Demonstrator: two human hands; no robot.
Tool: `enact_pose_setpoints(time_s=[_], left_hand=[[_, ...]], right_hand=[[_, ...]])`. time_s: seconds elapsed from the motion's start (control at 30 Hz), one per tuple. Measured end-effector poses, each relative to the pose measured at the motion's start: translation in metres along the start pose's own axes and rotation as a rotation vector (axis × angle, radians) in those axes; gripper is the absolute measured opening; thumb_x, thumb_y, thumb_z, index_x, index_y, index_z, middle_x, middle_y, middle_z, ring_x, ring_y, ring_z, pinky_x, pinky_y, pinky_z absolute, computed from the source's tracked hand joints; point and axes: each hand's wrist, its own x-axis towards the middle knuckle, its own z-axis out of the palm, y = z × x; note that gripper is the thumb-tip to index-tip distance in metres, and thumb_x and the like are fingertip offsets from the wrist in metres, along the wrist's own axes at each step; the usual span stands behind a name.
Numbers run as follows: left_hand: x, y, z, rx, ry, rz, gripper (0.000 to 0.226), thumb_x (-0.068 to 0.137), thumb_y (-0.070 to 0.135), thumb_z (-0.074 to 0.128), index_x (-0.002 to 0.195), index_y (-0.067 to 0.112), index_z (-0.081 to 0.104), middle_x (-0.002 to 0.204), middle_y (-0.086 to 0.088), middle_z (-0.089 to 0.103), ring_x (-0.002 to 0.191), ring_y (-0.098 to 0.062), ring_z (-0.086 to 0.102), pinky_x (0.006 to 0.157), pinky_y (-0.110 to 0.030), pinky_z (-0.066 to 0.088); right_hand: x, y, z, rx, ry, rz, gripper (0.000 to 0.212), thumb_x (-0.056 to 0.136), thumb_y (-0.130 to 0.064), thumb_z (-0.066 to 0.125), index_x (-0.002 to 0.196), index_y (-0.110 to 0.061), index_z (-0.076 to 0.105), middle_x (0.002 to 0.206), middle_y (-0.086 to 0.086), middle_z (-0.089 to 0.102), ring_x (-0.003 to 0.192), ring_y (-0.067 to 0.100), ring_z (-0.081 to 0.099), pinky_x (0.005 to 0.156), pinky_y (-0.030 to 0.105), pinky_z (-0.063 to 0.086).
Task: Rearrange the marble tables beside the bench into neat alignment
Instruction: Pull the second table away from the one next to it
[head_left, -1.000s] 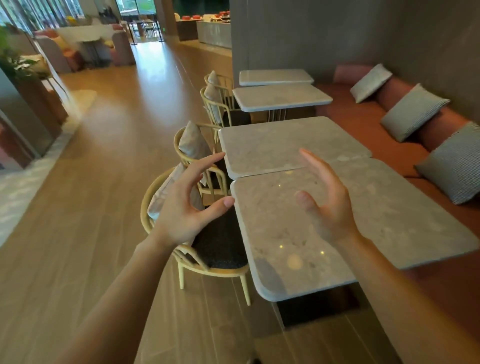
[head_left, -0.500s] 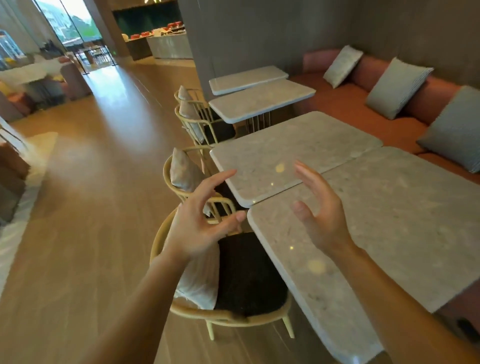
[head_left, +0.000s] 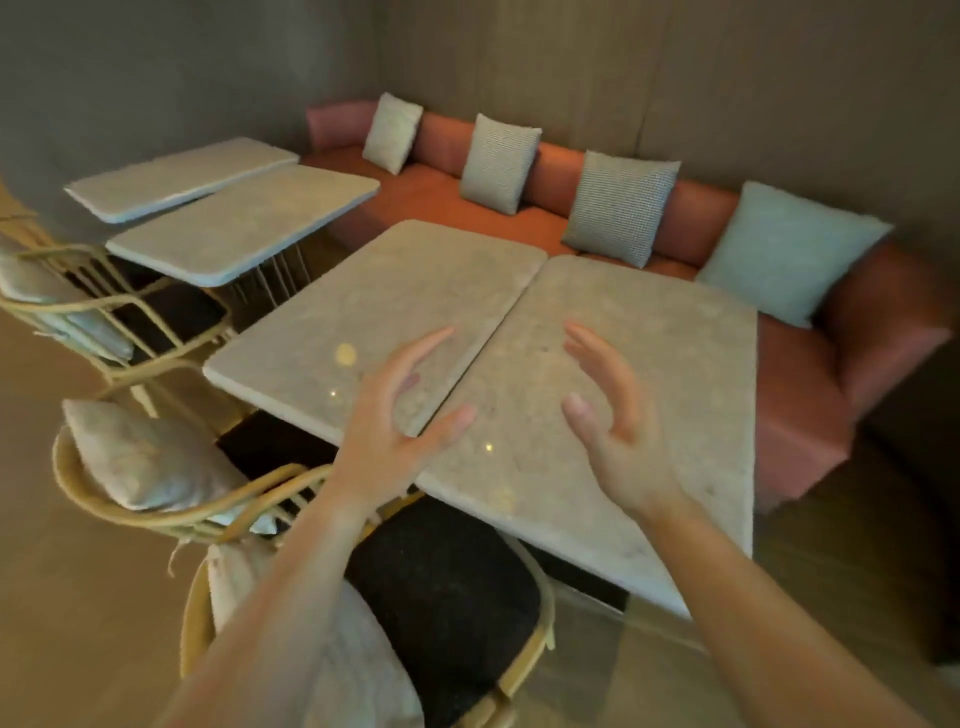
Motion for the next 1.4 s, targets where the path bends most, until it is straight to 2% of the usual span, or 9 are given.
enact_pose_setpoints(time_s=[0.2, 0.37, 0.5, 0.63, 0.77, 0.93, 1.1, 1.23, 1.4], left_hand=[[-0.008, -0.003, -0.012, -0.15, -0.119, 0.089, 0.064, 0.091, 0.05, 0.069, 0.15, 0.046, 0.043, 0.155, 0.033, 0.046, 0.148, -0.001, 0.044, 0.119, -0.028, 0.039], [-0.035, -0.001, -0.012, -0.242, -0.161, 0.101, 0.063, 0.091, 0.049, 0.068, 0.149, 0.043, 0.044, 0.159, 0.016, 0.049, 0.149, -0.008, 0.046, 0.121, -0.043, 0.04], [-0.076, -0.01, -0.011, -0.324, -0.185, 0.035, 0.069, 0.088, 0.067, 0.07, 0.148, 0.041, 0.047, 0.158, 0.01, 0.053, 0.146, -0.01, 0.05, 0.118, -0.039, 0.043], [-0.116, -0.037, -0.008, -0.406, -0.218, -0.122, 0.085, 0.08, 0.078, 0.07, 0.148, 0.032, 0.049, 0.155, 0.0, 0.056, 0.143, -0.015, 0.055, 0.117, -0.033, 0.045], [-0.127, -0.076, 0.007, -0.424, -0.208, -0.221, 0.094, 0.079, 0.083, 0.064, 0.151, 0.025, 0.048, 0.151, -0.001, 0.059, 0.141, -0.015, 0.056, 0.119, -0.046, 0.045], [-0.118, -0.148, 0.051, -0.525, -0.164, -0.453, 0.058, 0.088, 0.068, 0.062, 0.138, 0.04, 0.058, 0.139, 0.007, 0.068, 0.133, -0.015, 0.063, 0.11, -0.042, 0.054], [-0.113, -0.216, 0.098, -0.694, -0.084, -0.959, 0.076, 0.08, 0.073, 0.065, 0.139, 0.025, 0.059, 0.141, -0.002, 0.067, 0.123, -0.023, 0.069, 0.099, -0.042, 0.059], [-0.089, -0.267, 0.134, -0.787, 0.033, -1.218, 0.073, 0.098, 0.062, 0.055, 0.158, 0.022, 0.04, 0.158, -0.016, 0.049, 0.138, -0.035, 0.056, 0.114, -0.055, 0.047], [-0.048, -0.302, 0.161, -0.987, 0.259, -1.248, 0.072, 0.094, 0.052, 0.072, 0.153, 0.021, 0.046, 0.148, -0.01, 0.062, 0.135, -0.032, 0.06, 0.115, -0.056, 0.047]], right_hand=[[-0.052, -0.041, 0.011, -0.108, 0.129, 0.119, 0.085, 0.087, -0.086, 0.045, 0.151, -0.031, 0.044, 0.154, -0.021, 0.045, 0.146, 0.007, 0.047, 0.12, 0.025, 0.039], [-0.087, -0.064, 0.021, -0.147, 0.23, 0.156, 0.093, 0.085, -0.087, 0.048, 0.153, -0.024, 0.048, 0.153, -0.019, 0.05, 0.141, 0.004, 0.053, 0.115, 0.035, 0.046], [-0.126, -0.059, 0.05, -0.09, 0.304, 0.188, 0.091, 0.086, -0.086, 0.051, 0.152, -0.022, 0.051, 0.154, -0.014, 0.054, 0.138, 0.008, 0.057, 0.114, 0.048, 0.049], [-0.162, -0.043, 0.09, 0.028, 0.378, 0.314, 0.081, 0.084, -0.083, 0.057, 0.144, -0.029, 0.055, 0.151, -0.008, 0.058, 0.134, 0.011, 0.061, 0.112, 0.047, 0.051], [-0.176, -0.01, 0.126, 0.098, 0.435, 0.425, 0.069, 0.087, -0.073, 0.063, 0.14, -0.029, 0.055, 0.146, -0.005, 0.062, 0.129, 0.011, 0.065, 0.109, 0.034, 0.053], [-0.171, 0.069, 0.16, 0.176, 0.579, 0.581, 0.06, 0.086, -0.06, 0.064, 0.136, -0.027, 0.06, 0.137, -0.005, 0.069, 0.125, 0.015, 0.069, 0.103, 0.028, 0.056], [-0.183, 0.156, 0.188, 0.419, 0.787, 0.9, 0.071, 0.084, -0.064, 0.073, 0.135, -0.015, 0.063, 0.134, 0.005, 0.071, 0.116, 0.014, 0.074, 0.098, 0.027, 0.058], [-0.184, 0.22, 0.193, 0.739, 0.935, 1.128, 0.104, 0.082, -0.062, 0.071, 0.157, -0.001, 0.034, 0.155, 0.02, 0.052, 0.137, 0.03, 0.059, 0.119, 0.042, 0.045], [-0.151, 0.274, 0.181, 0.931, 1.119, 1.084, 0.064, 0.096, -0.048, 0.069, 0.141, -0.007, 0.052, 0.145, 0.014, 0.062, 0.131, 0.028, 0.063, 0.114, 0.043, 0.05]])
